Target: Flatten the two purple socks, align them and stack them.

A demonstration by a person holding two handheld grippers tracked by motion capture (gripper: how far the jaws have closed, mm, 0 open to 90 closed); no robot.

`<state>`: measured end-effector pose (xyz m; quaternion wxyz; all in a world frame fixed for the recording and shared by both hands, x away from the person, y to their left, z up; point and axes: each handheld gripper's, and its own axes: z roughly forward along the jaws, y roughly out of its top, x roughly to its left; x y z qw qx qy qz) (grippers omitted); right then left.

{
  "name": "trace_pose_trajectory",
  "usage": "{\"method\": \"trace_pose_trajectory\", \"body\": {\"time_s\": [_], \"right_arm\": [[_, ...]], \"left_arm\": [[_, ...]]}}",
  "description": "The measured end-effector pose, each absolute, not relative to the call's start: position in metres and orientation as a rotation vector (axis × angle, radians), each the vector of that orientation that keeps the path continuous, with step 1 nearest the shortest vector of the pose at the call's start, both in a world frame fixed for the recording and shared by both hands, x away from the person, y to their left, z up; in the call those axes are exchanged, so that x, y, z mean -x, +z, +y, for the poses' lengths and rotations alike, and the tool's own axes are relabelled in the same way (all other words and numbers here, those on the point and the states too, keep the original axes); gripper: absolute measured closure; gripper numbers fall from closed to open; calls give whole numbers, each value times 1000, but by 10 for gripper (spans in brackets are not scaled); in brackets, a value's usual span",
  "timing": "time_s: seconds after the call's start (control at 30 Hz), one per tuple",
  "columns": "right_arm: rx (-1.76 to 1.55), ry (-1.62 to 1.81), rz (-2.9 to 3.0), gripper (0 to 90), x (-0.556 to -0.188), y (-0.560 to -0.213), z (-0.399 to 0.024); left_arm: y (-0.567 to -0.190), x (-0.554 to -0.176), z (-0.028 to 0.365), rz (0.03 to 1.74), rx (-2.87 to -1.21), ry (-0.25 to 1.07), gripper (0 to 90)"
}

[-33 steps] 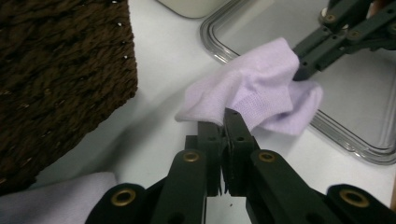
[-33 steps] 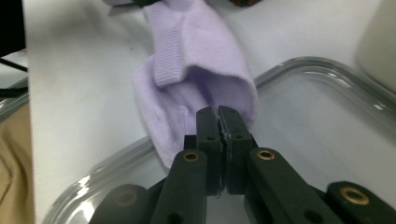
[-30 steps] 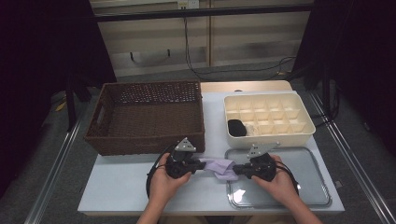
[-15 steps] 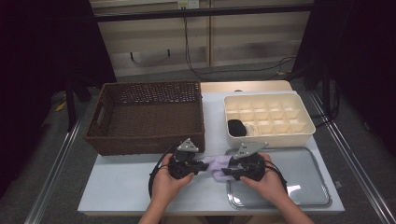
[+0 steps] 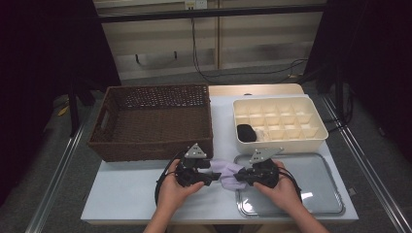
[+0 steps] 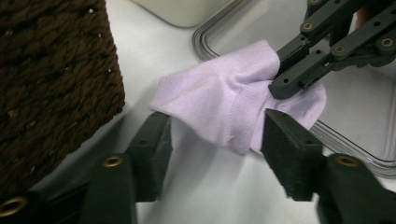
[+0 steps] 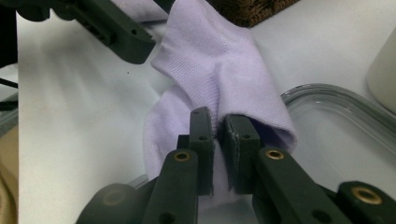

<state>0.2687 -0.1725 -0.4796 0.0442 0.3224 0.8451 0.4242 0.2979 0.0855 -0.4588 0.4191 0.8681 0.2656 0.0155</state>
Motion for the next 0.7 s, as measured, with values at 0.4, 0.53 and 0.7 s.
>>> {"method": "trace_pose_trajectory", "body": {"time_s": [0.4, 0.53, 0.7], "right_arm": [[-942, 1333, 2660, 815, -267, -479, -176], [-926, 1321, 2647, 742, -265, -479, -177], [-924, 1303, 2654, 756, -265, -479, -178]], "left_arm": [[-456, -296, 83, 598, -2193, 130, 377], [-459, -297, 83, 600, -2209, 154, 377], [-463, -299, 83, 585, -2213, 169, 411]]}}
